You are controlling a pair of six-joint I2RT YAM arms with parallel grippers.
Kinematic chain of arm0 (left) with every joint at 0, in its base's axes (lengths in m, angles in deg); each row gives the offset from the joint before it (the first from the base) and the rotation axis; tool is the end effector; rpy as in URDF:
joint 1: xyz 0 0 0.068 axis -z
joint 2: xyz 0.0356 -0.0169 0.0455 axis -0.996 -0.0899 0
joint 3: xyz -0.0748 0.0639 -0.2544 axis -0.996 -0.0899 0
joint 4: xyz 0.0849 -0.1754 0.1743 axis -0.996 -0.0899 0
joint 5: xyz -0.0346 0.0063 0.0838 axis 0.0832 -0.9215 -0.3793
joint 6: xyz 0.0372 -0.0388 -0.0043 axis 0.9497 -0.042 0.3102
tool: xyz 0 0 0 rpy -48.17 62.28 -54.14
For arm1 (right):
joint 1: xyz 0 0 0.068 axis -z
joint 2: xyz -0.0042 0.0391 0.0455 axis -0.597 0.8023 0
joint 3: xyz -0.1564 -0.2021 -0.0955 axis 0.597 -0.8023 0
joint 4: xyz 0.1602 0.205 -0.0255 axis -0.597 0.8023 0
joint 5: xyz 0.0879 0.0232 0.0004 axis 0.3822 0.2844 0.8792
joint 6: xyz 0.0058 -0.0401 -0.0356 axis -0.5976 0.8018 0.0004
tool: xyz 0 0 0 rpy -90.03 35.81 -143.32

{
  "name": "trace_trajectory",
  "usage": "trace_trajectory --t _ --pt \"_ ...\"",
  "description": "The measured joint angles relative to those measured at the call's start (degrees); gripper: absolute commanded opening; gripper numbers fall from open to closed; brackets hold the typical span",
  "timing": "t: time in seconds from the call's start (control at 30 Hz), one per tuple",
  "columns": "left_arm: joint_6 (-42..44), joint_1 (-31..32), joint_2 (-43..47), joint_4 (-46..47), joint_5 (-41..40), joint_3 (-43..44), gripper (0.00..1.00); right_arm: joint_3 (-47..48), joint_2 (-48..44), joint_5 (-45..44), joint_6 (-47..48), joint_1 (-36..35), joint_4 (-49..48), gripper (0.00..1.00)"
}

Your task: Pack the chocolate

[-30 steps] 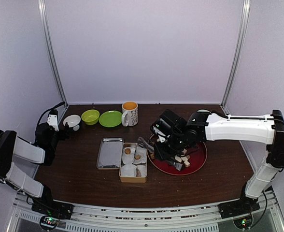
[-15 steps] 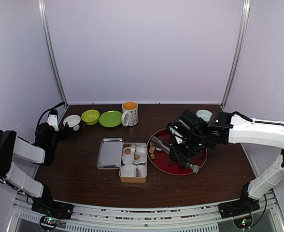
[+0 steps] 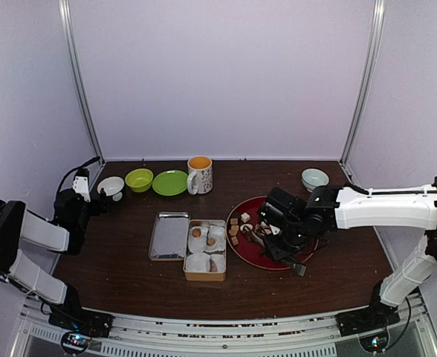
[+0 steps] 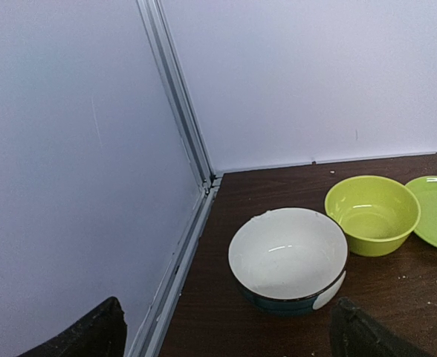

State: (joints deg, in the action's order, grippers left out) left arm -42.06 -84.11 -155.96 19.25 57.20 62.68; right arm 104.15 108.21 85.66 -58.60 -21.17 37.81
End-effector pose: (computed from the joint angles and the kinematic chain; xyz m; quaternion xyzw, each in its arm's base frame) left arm 0.2523 0.0050 0.1705 -0.0523 0.7422 0.0990 0.6607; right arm 0.1575 0.2454 0.2308 -0.2065 0.9627 0.0956 0.1463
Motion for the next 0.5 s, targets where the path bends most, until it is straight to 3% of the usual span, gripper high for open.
trace_trajectory --t 0.5 --pt "0.0 0.0 0.0 0.0 0.0 0.0 0.98 4.1 7.1 -2.4 0.4 0.3 -0.3 0.45"
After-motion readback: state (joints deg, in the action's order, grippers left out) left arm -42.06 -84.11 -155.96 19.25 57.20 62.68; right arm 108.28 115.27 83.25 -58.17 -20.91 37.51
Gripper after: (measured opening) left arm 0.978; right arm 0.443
